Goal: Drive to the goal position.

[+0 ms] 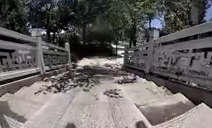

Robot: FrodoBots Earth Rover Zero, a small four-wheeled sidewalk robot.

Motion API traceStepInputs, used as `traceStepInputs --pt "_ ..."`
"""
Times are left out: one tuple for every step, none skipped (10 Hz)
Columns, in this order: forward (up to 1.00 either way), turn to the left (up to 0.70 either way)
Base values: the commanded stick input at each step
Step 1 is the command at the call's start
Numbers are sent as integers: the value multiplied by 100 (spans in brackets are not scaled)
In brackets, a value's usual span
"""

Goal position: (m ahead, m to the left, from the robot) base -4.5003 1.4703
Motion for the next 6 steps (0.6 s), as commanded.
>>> traceStepInputs --pt "45 0" --pt "45 0" --pt "45 0" --pt "45 0" --pt "45 0" --pt "45 0"
